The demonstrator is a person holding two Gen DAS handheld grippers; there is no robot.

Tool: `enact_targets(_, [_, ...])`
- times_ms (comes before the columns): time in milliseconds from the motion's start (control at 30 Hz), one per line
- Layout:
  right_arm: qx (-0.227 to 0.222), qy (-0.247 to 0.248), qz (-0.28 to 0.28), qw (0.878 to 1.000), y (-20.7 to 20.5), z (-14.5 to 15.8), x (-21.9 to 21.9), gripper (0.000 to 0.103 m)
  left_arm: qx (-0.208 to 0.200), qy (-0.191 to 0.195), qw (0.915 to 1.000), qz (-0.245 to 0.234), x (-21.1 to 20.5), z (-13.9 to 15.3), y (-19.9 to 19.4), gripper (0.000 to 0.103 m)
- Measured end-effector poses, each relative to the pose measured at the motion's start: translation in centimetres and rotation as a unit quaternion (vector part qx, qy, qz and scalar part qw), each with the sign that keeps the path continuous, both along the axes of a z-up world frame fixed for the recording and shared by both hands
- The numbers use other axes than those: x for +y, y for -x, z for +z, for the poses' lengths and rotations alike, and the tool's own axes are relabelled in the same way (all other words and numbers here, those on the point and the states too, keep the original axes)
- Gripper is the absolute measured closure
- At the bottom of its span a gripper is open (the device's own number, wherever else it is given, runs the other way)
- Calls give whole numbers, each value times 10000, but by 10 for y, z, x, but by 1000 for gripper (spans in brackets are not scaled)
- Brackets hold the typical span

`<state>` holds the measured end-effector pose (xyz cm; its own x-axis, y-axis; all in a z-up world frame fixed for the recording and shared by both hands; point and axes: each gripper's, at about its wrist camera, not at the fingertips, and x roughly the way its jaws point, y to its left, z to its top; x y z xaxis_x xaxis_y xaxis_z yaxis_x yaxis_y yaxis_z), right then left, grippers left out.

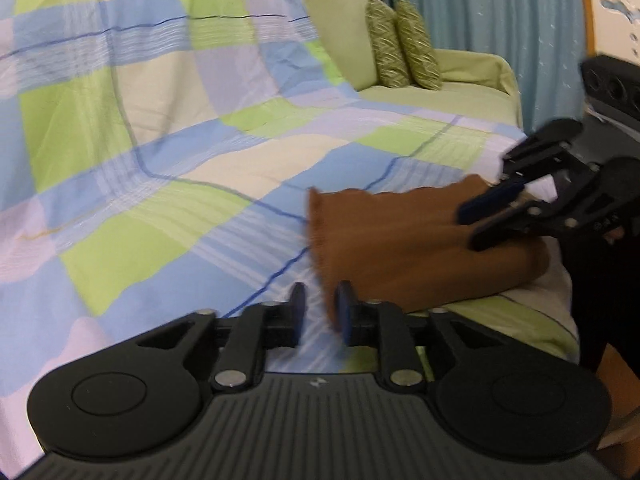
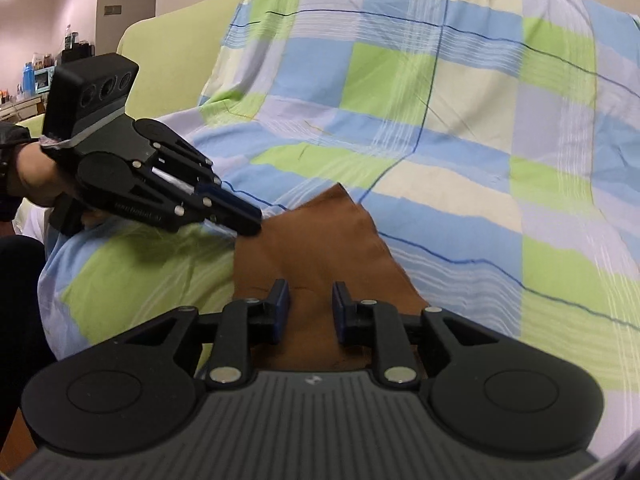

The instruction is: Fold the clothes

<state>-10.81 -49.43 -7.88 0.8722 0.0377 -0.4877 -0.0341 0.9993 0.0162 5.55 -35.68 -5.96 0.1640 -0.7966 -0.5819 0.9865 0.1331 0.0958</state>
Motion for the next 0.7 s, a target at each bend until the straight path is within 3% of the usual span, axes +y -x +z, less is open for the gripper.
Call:
enact_targets(67, [12, -4, 0, 10000, 2, -1, 0, 85, -100, -48, 9999, 45, -1, 4, 0, 78])
enact_targets(133, [20, -56, -24, 10000, 1, 5, 0, 84, -170, 162, 9997, 58, 0, 14, 3, 78])
enact_targets(233, [-261, 95, -108, 9996, 0, 19, -2, 84, -299, 503, 9981, -174, -13, 31, 13, 78])
enact_targets(300, [-297, 160, -118, 9994, -9, 22, -7, 84, -127, 574, 9974, -408, -29, 32, 16, 77])
enact_targets(433, [-142, 377, 245, 9989, -36, 13, -10, 85, -102, 34, 9983, -565, -67, 4, 7, 76])
enact_targets(567, [-11, 347, 261, 9991, -40, 1, -17, 86, 23, 47, 9988, -482, -72, -4, -5, 63])
enact_targets(700, [31, 162, -121, 9998, -26, -5, -35, 85, 3, 43, 9991, -425, -77, -7, -11, 63])
